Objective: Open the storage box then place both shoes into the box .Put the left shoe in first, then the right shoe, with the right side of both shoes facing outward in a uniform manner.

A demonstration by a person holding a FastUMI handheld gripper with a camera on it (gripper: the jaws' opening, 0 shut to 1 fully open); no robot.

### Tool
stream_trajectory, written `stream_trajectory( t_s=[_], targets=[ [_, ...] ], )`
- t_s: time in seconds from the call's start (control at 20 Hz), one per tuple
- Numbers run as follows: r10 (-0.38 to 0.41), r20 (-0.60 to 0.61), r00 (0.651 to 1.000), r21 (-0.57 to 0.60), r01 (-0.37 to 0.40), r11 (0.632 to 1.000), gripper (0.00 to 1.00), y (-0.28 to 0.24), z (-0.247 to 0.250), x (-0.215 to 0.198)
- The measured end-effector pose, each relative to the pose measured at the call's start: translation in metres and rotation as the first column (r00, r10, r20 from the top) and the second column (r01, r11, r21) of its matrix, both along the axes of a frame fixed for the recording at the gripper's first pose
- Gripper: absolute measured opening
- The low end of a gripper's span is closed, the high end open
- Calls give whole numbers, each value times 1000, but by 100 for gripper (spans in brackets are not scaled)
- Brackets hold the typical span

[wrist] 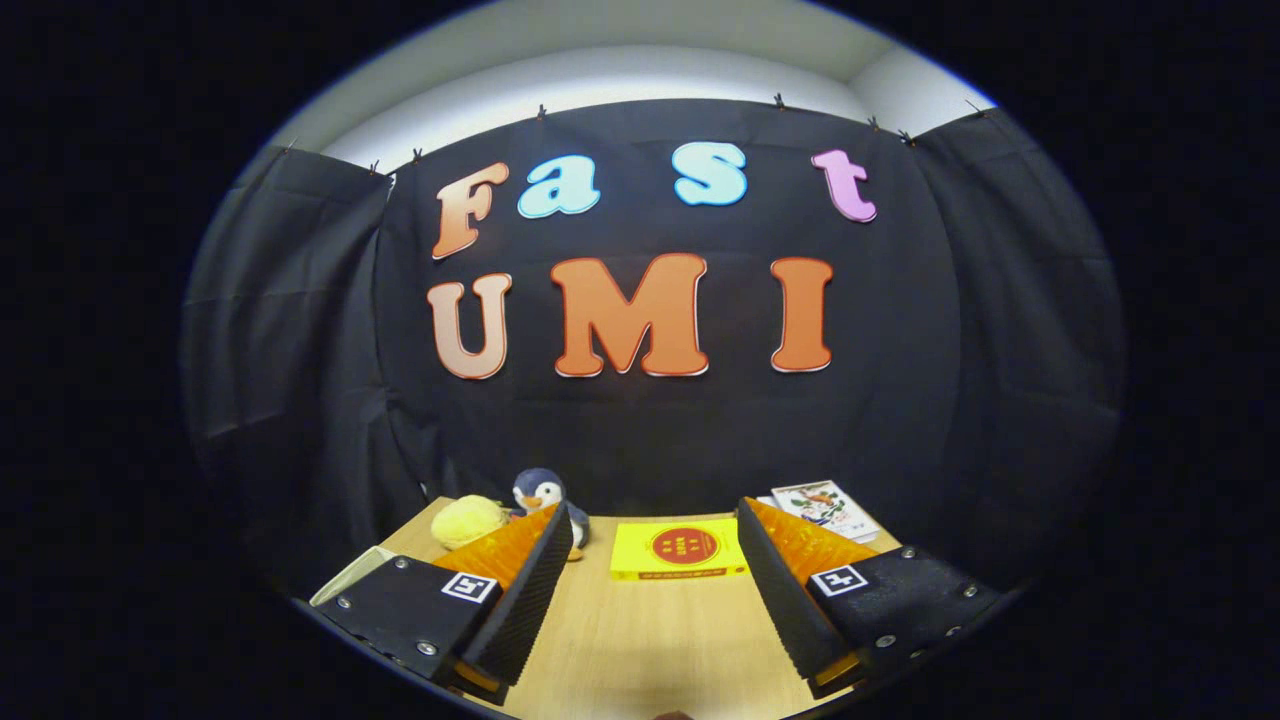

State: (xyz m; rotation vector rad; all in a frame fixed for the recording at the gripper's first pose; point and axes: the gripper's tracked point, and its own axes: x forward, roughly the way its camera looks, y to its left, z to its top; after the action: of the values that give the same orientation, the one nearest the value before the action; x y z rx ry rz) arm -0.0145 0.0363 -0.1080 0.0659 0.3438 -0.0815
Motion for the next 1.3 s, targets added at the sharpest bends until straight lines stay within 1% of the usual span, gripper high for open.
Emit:
stream_trajectory(
  t_s=[0.1, 0.25, 0.45, 0.65, 0.85, 1.3],
  targets=[
    [-22, 59, 998, -17, 23, 1000, 98, -20, 14, 1],
    [-64, 106, 992, -24, 67, 997, 98, -46, 23, 3],
    [-83, 159, 984, -9, 86, 996, 98, -60, 34, 6],
    [-61, 182, 981, -42, 70, 997, 98, -56, 36, 8],
    [-36, 182, 983, -41, 44, 998, 98, -43, 35, 10],
    [-6, 176, 984, -58, 17, 998, 98, -26, 37, 12]
  ],
)
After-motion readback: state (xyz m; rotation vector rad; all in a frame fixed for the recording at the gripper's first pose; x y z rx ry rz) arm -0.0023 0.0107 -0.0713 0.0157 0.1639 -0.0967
